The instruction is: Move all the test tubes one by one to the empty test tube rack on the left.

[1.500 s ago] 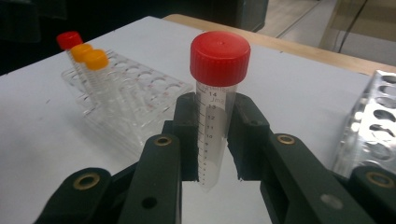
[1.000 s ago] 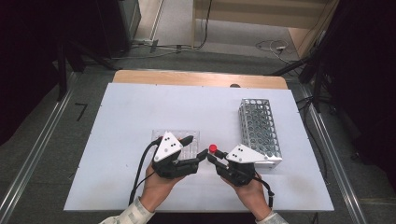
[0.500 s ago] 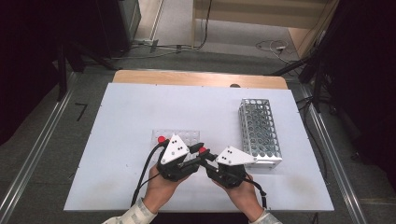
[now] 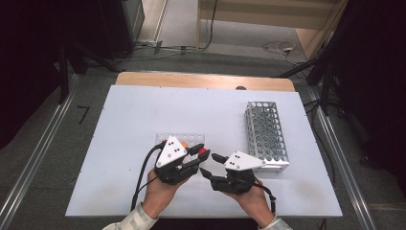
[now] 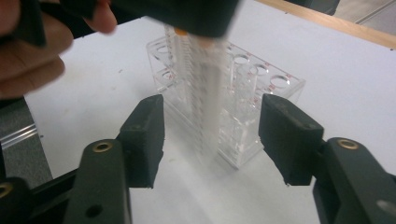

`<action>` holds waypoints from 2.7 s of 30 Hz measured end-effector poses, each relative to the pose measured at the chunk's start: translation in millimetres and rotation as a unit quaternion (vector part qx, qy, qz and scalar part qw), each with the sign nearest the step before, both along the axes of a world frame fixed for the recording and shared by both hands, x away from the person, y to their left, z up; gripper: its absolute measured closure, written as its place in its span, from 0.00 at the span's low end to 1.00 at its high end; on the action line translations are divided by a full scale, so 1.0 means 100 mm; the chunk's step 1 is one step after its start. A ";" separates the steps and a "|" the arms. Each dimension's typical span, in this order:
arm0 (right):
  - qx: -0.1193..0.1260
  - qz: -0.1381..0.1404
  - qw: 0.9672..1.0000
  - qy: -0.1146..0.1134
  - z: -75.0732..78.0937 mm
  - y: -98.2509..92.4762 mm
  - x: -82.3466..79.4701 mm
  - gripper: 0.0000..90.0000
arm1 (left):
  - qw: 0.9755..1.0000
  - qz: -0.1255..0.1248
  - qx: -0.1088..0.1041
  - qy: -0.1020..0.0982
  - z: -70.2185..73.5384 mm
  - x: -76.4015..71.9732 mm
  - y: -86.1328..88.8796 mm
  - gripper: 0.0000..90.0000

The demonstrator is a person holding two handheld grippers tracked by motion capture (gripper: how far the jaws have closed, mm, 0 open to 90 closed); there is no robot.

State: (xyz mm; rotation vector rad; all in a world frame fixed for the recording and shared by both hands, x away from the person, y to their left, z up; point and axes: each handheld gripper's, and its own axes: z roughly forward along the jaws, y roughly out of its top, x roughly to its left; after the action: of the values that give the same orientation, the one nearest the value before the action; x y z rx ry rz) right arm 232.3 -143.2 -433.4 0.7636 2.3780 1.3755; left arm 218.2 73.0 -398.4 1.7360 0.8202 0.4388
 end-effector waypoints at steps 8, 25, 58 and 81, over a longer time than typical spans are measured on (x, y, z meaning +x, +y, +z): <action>0.010 -0.019 1.000 -0.003 0.04 -0.24 0.00 0.38 | 1.000 0.025 -0.002 -0.004 0.14 -0.08 0.28 0.79; 0.013 -0.061 0.998 0.000 0.03 -0.59 0.03 0.38 | 0.991 0.135 0.016 -0.015 0.25 -0.03 0.89 0.79; 0.006 -0.067 0.998 0.002 -0.01 -0.62 0.05 0.38 | 0.984 0.169 0.044 0.014 -0.20 0.10 0.83 0.76; 0.014 -0.078 0.997 0.004 -0.03 -0.68 0.09 0.37 | 0.985 0.172 0.007 0.031 -0.20 0.04 0.92 0.44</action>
State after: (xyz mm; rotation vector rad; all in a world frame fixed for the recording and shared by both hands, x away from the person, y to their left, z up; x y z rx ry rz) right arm 241.5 -210.9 -436.1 0.9412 2.2562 1.3471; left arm 222.2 164.6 -418.0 1.6296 1.1715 0.6231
